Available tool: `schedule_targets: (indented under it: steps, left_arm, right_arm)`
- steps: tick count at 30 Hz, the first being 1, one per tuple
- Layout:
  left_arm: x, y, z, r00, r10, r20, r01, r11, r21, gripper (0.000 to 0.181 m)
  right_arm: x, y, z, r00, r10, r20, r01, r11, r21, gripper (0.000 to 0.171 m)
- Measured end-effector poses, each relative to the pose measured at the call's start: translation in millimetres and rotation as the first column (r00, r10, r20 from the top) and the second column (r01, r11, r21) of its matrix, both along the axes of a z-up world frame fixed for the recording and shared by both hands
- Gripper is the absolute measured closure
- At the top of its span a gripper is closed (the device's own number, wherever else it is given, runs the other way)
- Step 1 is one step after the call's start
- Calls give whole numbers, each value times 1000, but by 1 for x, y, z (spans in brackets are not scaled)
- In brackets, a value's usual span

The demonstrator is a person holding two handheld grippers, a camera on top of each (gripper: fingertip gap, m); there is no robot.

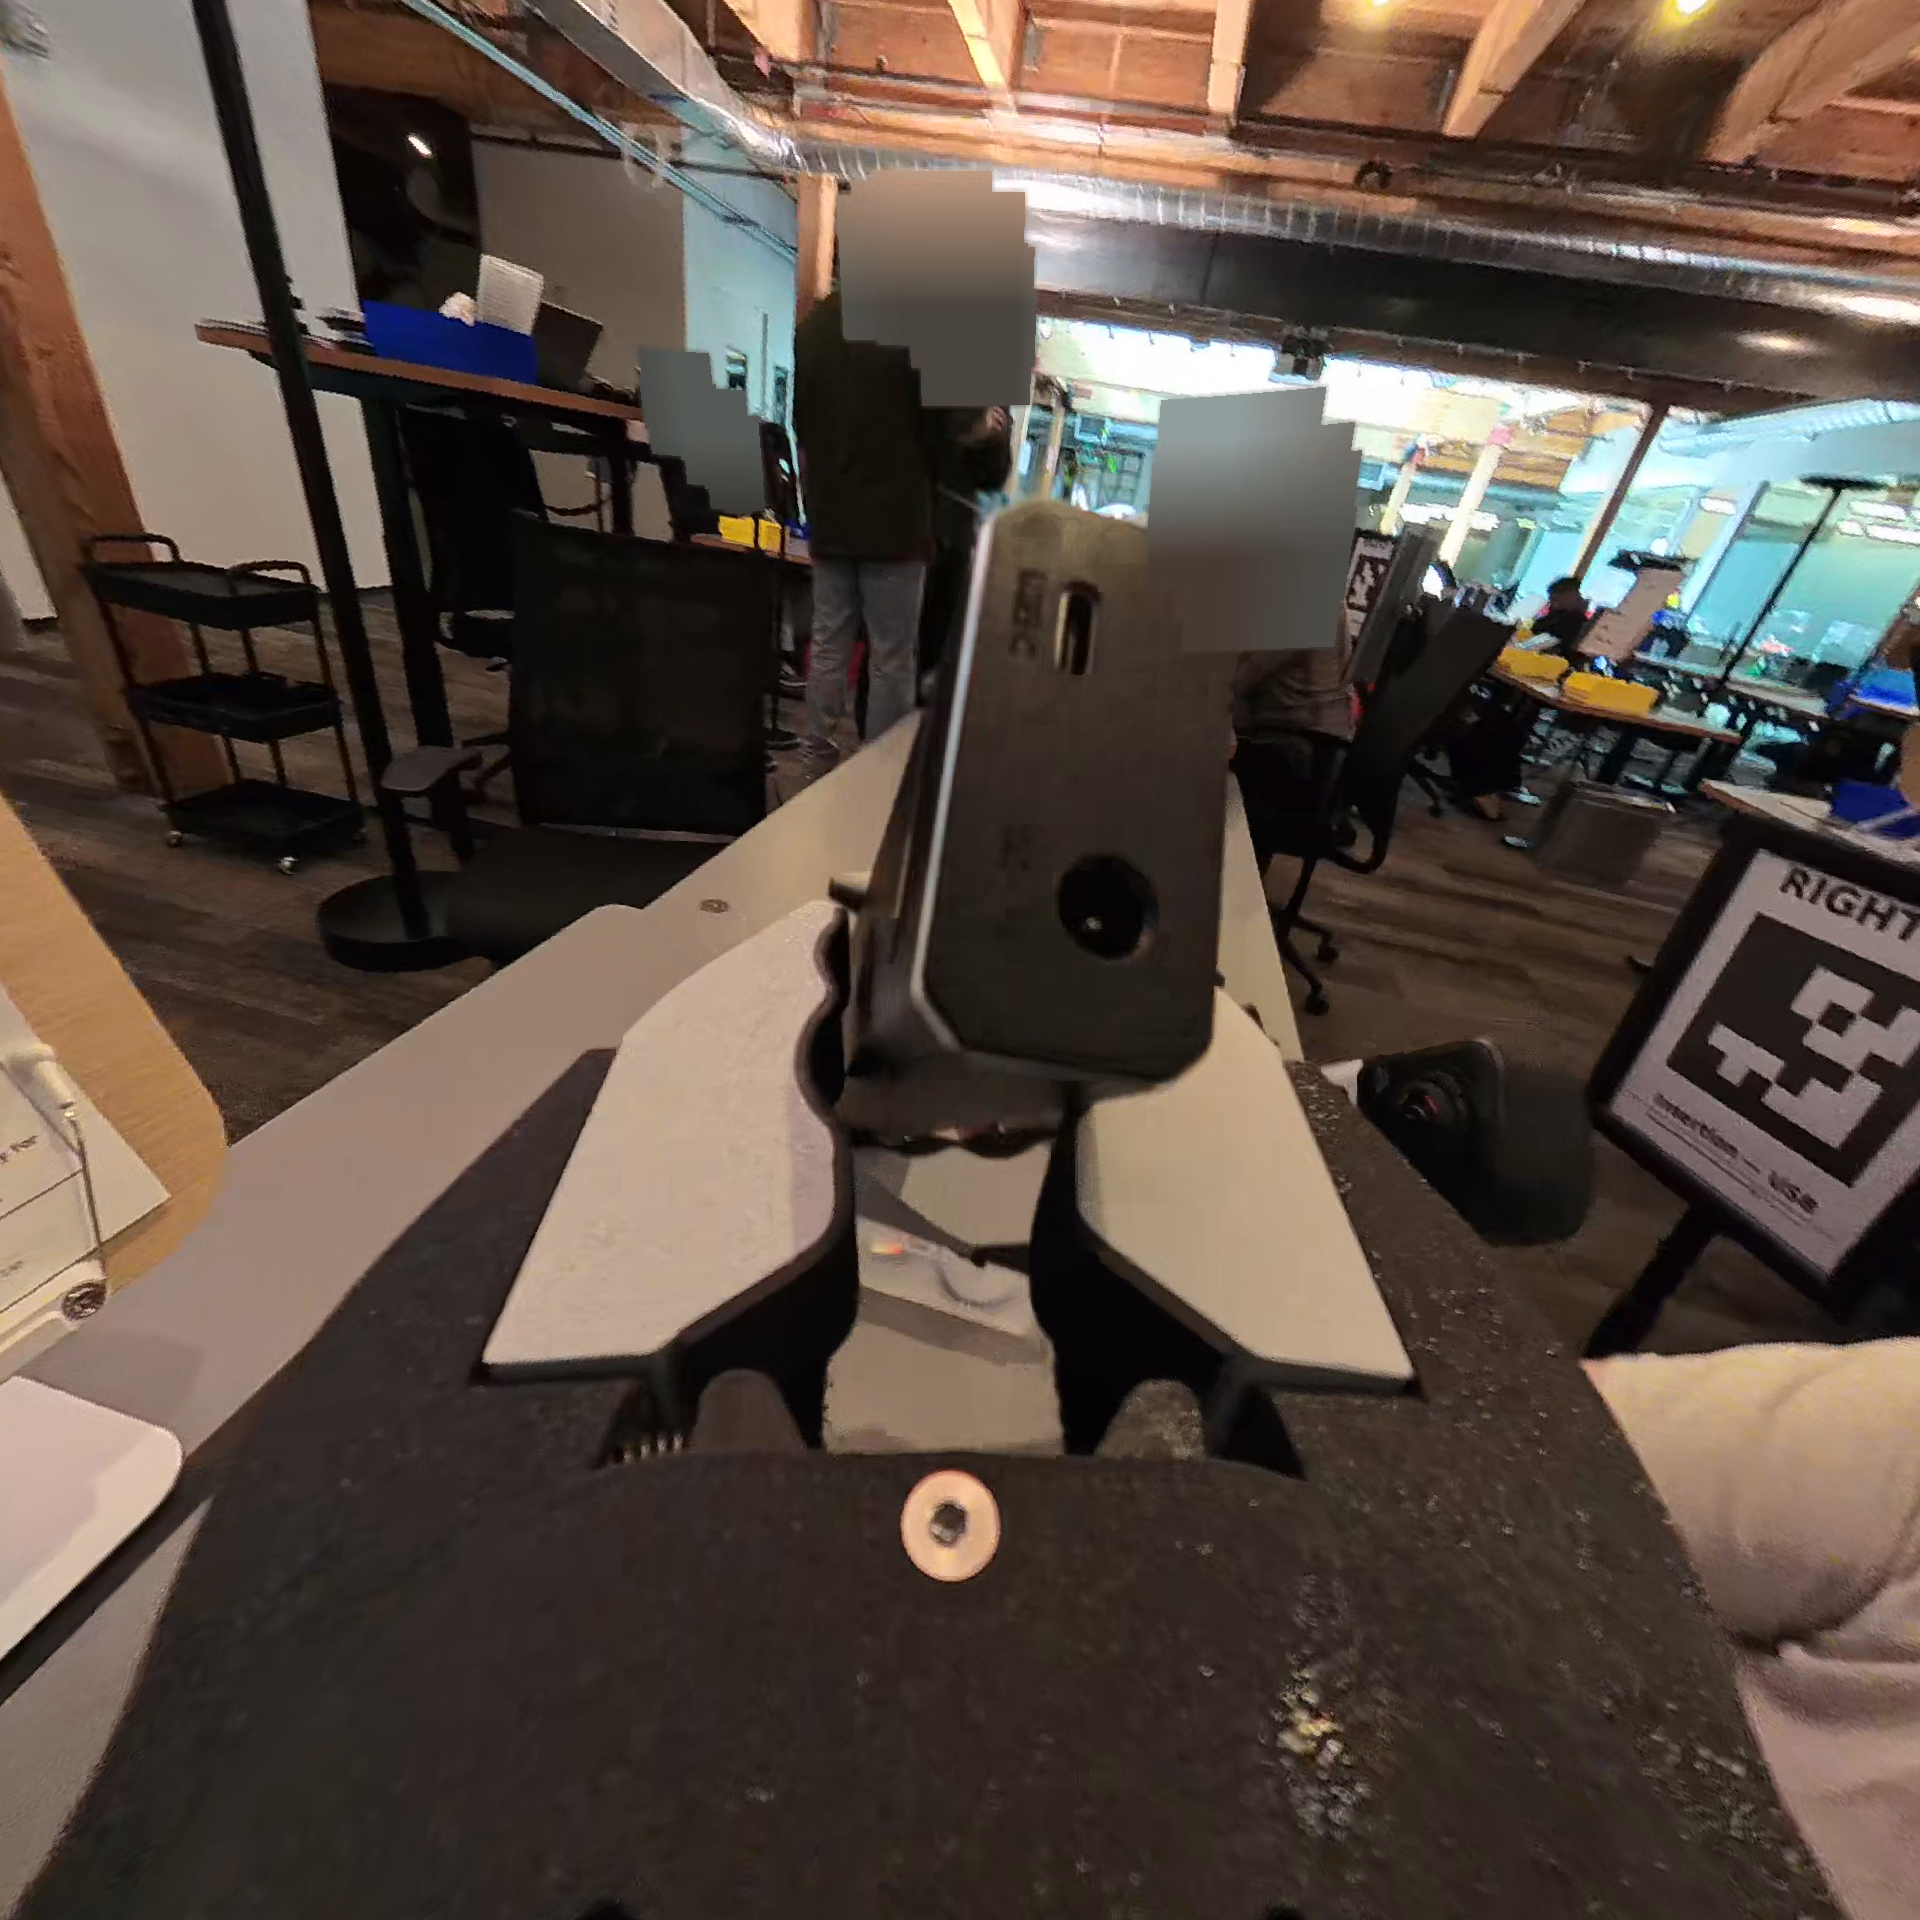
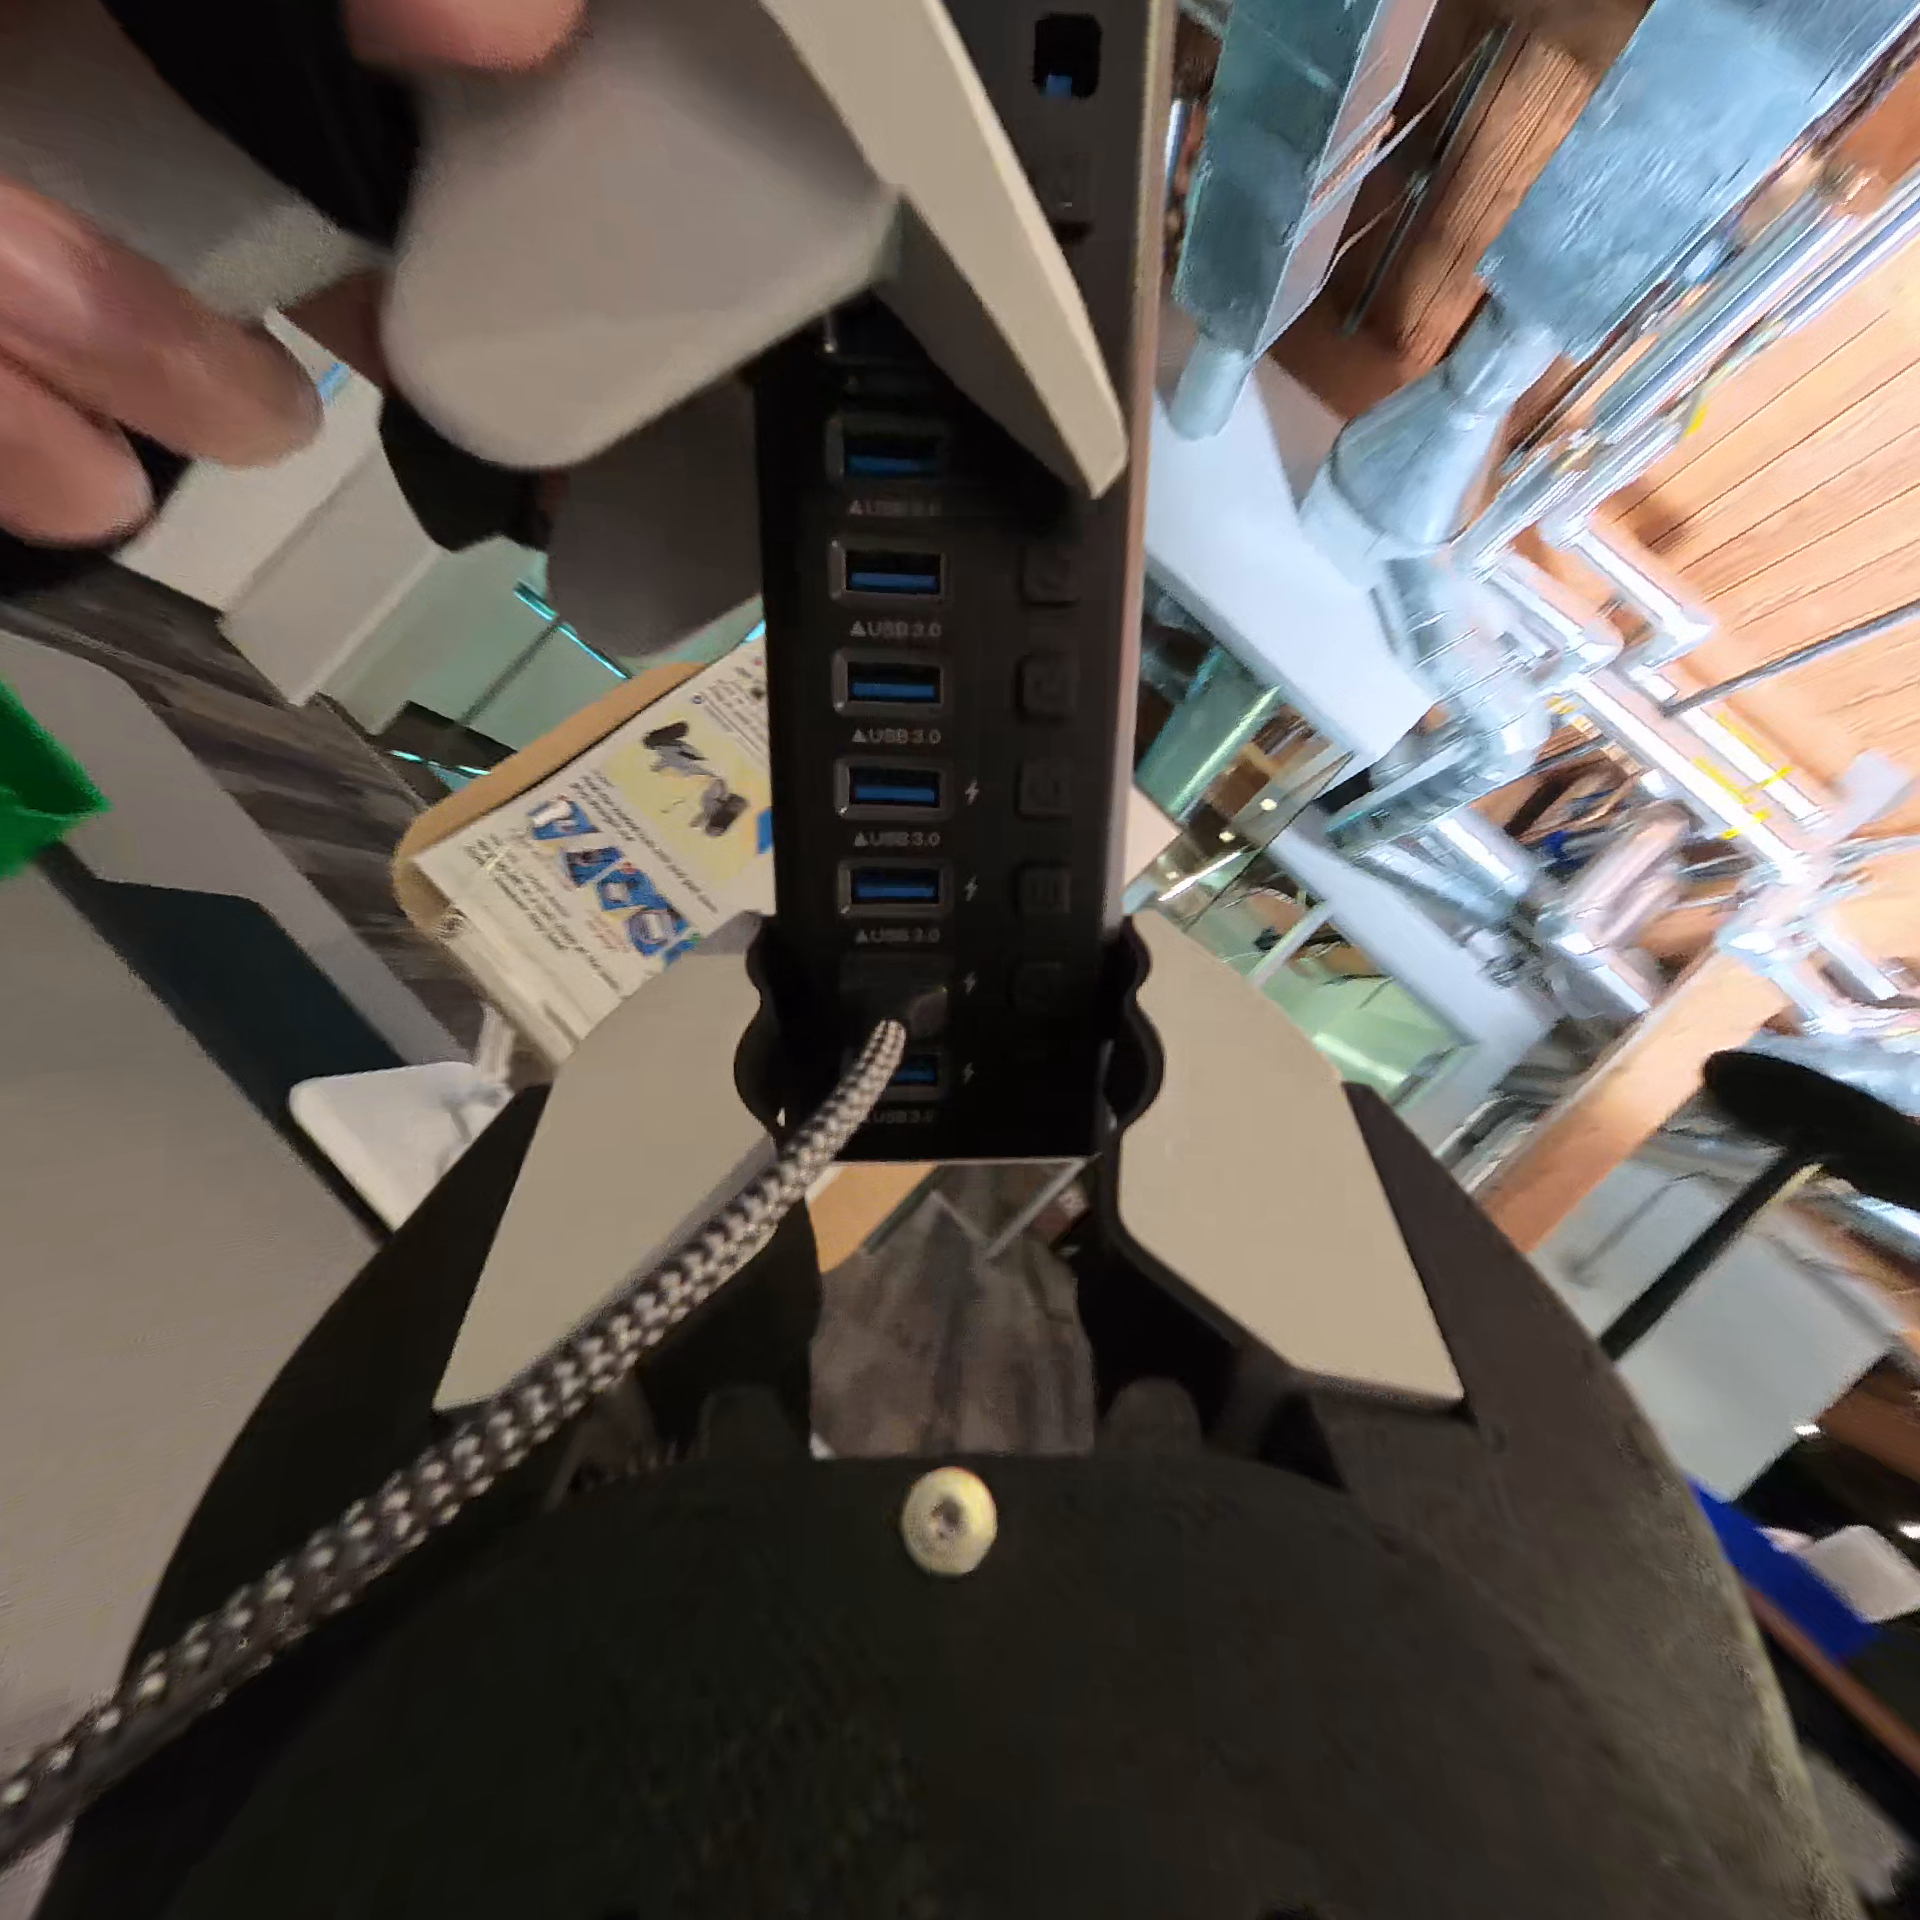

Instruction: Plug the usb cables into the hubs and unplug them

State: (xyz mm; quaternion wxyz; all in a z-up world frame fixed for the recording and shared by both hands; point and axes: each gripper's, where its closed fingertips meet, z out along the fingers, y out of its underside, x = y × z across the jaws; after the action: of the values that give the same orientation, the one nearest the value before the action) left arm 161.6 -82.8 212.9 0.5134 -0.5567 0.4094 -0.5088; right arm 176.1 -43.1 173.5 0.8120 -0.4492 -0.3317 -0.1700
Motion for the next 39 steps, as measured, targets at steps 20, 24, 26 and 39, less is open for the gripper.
schedule_targets:
  steps: [20, 24, 26, 39]
  left_arm:
    - [-58, 7, -45, -62, 245, -967, 177, 957, 231, 111]
    - [-61, 8, -73, -181, 64, -981, 105, 993, 46, 122]
    - [-62, 9, -84, -219, 39, -975, 100, 995, 17, 130]
    - [-66, 22, -117, -264, 35, -964, 106, 994, 7, 144]
  right_arm:
    - [-19, -2, -15, 935, -145, 324, 129, 989, 69, 110]
    - [-23, -3, -17, 918, -173, 357, 149, 985, 92, 111]
    - [-23, -1, -19, 911, -184, 368, 162, 983, 92, 111]
    - [-22, 13, -38, 873, -182, 453, 179, 983, 49, 111]
